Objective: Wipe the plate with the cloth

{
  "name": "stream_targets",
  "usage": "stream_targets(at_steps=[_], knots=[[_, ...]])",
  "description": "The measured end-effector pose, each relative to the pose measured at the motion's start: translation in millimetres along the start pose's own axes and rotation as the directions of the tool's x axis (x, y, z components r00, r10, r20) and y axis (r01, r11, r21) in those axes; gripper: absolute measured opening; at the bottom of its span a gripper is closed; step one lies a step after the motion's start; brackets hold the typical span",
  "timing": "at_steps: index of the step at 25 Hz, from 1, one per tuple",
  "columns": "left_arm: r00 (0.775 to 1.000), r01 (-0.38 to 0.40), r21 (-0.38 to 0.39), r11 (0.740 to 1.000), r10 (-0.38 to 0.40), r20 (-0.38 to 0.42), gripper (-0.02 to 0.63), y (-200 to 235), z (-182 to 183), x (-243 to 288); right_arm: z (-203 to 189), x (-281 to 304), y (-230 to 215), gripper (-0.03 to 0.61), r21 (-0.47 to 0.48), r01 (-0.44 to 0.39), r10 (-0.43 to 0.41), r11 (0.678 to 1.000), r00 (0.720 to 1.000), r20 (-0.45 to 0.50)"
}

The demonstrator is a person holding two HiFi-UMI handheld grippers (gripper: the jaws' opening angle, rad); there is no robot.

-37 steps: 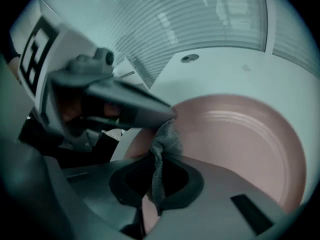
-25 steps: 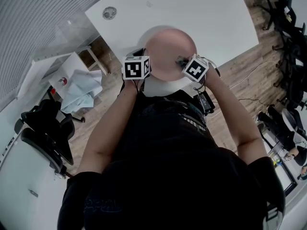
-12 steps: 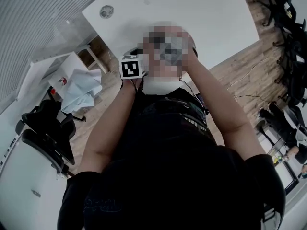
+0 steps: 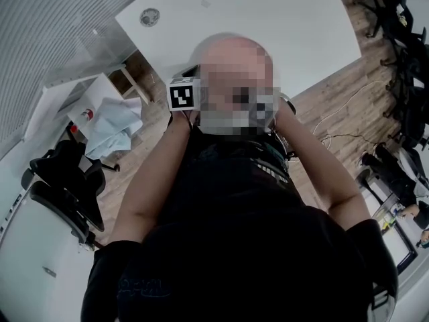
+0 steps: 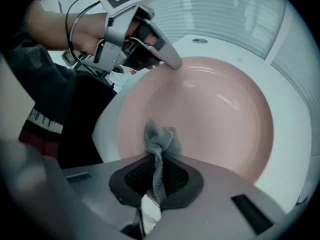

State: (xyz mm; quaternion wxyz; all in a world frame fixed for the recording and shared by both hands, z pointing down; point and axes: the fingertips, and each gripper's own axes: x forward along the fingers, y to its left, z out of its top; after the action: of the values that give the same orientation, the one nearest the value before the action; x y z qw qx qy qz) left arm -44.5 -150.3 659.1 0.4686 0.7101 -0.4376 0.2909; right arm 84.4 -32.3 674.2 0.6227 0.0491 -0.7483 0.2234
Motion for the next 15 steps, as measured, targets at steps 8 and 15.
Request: stream_targets(at_steps=[8, 15], knots=[[1.000, -0.004, 0.035, 0.999, 0.004, -0.008, 0.026, 0.3, 1.1, 0.7, 21.3, -35.9, -133.8, 0.034, 0.145, 0.290, -0.301, 0.946, 0.952, 0.059], [1.000, -0.006, -0.028, 1.000, 0.006, 0.008, 0.026, 0.8, 1.8, 1.2, 107.6, -20.4, -99.3, 0.034, 0.052, 0.253, -0.258, 0.966, 0.945, 0.200]])
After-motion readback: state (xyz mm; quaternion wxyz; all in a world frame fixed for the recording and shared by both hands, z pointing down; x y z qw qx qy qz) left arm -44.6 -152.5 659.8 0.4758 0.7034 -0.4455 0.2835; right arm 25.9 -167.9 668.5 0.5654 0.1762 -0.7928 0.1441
